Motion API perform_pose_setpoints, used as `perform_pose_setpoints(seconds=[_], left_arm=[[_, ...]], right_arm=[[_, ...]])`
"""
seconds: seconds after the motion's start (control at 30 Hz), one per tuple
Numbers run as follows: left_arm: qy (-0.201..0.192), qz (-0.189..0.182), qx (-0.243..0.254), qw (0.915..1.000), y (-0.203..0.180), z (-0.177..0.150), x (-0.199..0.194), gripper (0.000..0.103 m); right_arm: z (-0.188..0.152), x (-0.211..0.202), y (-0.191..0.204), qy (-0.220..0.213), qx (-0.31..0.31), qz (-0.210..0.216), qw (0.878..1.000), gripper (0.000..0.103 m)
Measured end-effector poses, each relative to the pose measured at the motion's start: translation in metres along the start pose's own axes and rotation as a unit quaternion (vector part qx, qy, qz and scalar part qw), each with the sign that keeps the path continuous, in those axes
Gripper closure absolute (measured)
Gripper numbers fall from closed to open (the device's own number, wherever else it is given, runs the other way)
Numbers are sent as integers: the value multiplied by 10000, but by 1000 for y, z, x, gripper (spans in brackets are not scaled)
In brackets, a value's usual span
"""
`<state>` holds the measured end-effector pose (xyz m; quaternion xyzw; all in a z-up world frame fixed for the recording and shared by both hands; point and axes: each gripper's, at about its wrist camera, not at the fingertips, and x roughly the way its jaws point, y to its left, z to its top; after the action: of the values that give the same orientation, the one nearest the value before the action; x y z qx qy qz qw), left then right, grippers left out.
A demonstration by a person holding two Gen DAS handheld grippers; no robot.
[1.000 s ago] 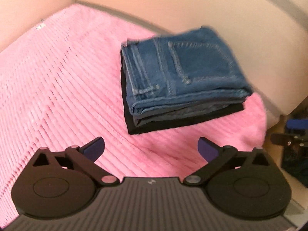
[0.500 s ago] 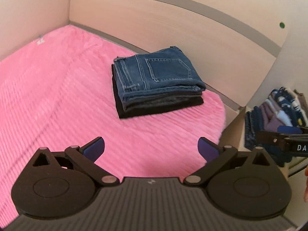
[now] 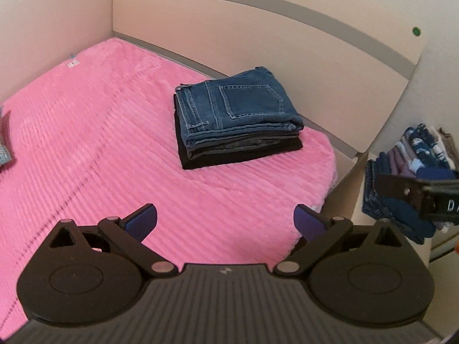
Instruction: Fold clothes
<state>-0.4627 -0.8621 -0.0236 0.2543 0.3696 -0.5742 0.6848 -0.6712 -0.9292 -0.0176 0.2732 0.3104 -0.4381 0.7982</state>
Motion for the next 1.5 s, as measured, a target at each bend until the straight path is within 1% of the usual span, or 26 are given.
perform_pose_setpoints(seconds=[0.27, 0.33, 0.47, 0.53, 0.63, 0.7, 0.87, 1.07, 1.5], left_arm=[[92, 376, -462, 9982, -25, 19, 18, 3], [123, 487, -570, 9971, -30, 20, 21, 3], [160, 720, -730, 9946, -38, 22, 27, 3], [154, 715, -777, 9943, -41, 25, 30, 3], [165, 790, -738, 9940, -45, 28, 34, 3], [174, 787, -726, 9941, -47, 29, 36, 3], [200, 787, -671, 9944, -52, 33, 40, 3], [194, 782, -538, 9953, -59, 38, 44, 3], [269, 827, -432, 9953, -57, 39, 50, 2]], right_arm=[[29, 30, -34, 326, -341, 220, 9986, 0], [34, 38, -43, 434, -385, 317, 9978, 0], [38, 47, -53, 545, -496, 376, 9966, 0], [40, 50, -58, 596, -551, 400, 9959, 0], [43, 56, -64, 657, -574, 397, 9954, 0], [45, 56, -66, 676, -545, 315, 9957, 0], [47, 57, -68, 655, -534, 341, 9958, 0], [49, 58, -67, 636, -514, 268, 9963, 0], [53, 66, -64, 732, -522, 271, 9956, 0]])
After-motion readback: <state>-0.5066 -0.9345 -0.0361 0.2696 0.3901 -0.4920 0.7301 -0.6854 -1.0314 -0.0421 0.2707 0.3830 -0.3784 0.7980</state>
